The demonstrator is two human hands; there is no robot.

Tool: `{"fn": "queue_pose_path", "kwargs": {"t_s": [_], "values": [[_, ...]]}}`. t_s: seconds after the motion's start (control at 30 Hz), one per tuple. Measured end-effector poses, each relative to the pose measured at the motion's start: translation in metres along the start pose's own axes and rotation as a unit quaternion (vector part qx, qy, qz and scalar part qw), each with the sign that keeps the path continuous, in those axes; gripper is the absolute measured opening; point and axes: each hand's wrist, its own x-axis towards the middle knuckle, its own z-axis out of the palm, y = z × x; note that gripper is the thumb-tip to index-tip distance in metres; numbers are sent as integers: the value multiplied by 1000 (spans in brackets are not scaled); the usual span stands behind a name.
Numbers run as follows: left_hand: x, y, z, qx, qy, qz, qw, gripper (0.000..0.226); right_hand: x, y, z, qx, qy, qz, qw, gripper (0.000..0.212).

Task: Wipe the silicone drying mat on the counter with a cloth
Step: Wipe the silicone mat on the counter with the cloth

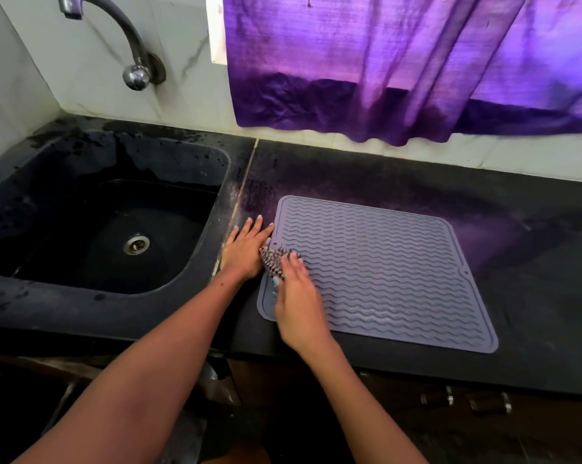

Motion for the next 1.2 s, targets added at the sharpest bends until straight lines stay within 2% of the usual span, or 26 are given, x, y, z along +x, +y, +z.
{"fn": "queue_pose_path", "kwargs": {"t_s": [0.07,0.2,0.27,0.37,0.4,0.43,0.47,0.5,0.53,0.57,0.6,0.63,0.67,0.77,0.83,0.9,0.97,1.1,1.2], "values": [[2,-3,0,-1,-13,3,1000,48,-13,-2,15,-89,-38,-1,995,66],[2,-4,1,10,-21,12,1000,47,-24,3,45,-188,-25,0,982,72],[2,-4,1,19,-27,15,999,48,-21,3,41,-199,-33,-22,979,70],[2,-4,-1,26,-27,18,999,48,-18,13,26,-151,-92,-64,982,65],[1,-4,-1,25,-26,17,999,48,-15,18,21,-99,-84,-72,989,61],[0,-3,0,23,-20,15,999,48,-13,23,16,1,-66,-51,997,56],[-1,-2,1,21,-10,14,1000,47,-11,24,10,108,-53,-9,993,49],[-3,0,2,20,3,13,1000,47,-7,25,6,224,-35,42,973,43],[-3,1,2,18,15,11,1000,47,-3,24,1,349,-13,97,932,38],[-4,2,3,15,25,6,1000,47,3,23,-4,466,19,151,872,35],[-4,3,3,12,33,2,999,47,10,23,-8,530,54,192,824,34],[-4,4,4,9,38,0,999,46,15,22,-12,548,80,206,807,34],[-3,4,3,6,39,-1,999,46,18,20,-16,523,91,201,823,36],[-3,5,2,-13,42,-3,999,54,28,19,-19,285,99,98,948,43],[-4,6,1,-18,45,-9,999,62,36,25,-12,122,72,24,990,49],[-4,7,1,-11,51,-11,999,63,41,29,1,-27,8,-14,999,52],[-4,8,1,-7,52,-13,999,62,40,33,12,-118,-33,-23,992,57],[-4,7,1,3,46,-16,999,62,37,33,24,-179,-18,-21,984,63],[-4,8,2,6,45,-16,999,62,42,33,19,-185,-46,-25,981,65]]}}
